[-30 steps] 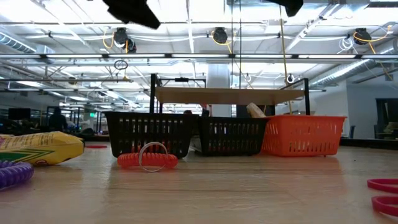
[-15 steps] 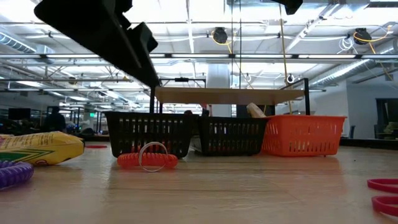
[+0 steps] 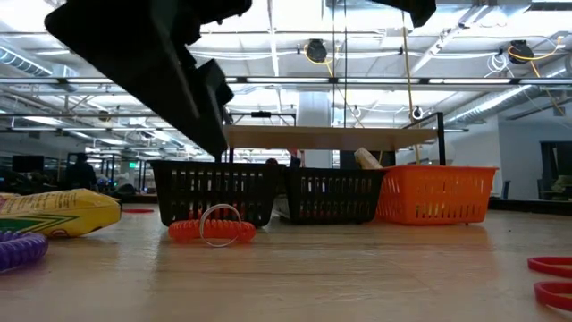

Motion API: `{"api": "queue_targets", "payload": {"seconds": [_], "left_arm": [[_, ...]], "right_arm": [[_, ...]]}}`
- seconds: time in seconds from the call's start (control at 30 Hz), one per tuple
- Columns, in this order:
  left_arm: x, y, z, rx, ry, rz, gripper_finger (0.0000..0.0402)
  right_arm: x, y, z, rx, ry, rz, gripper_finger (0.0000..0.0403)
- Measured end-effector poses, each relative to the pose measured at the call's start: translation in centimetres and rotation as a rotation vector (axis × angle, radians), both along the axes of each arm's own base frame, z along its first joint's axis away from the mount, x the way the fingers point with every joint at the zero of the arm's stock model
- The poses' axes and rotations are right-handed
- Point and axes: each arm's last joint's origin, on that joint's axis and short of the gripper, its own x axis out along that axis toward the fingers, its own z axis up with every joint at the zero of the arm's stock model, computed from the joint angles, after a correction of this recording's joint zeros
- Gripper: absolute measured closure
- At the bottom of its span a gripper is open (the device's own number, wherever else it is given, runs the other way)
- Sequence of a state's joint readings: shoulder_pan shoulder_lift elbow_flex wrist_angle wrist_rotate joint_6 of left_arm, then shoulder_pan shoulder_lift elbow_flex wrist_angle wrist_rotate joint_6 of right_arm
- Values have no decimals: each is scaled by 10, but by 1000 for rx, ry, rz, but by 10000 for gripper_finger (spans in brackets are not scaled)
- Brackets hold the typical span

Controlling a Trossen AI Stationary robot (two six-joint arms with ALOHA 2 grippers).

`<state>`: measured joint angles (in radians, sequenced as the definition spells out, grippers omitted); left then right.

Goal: Pick & Place Office Desk Supplies
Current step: Put the orange spiral keychain into the left black bin

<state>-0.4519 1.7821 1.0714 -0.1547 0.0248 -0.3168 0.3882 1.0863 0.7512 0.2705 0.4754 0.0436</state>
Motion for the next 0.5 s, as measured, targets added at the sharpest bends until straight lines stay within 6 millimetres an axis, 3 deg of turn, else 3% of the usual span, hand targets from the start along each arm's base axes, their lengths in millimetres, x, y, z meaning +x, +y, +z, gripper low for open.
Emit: {"api": "queue_targets", "payload": {"seconds": [0.5], "left_arm": [[2, -4, -6, -60, 23, 82, 211]], "right_arm": [[-3, 8, -2, 48, 15, 31, 231]]}}
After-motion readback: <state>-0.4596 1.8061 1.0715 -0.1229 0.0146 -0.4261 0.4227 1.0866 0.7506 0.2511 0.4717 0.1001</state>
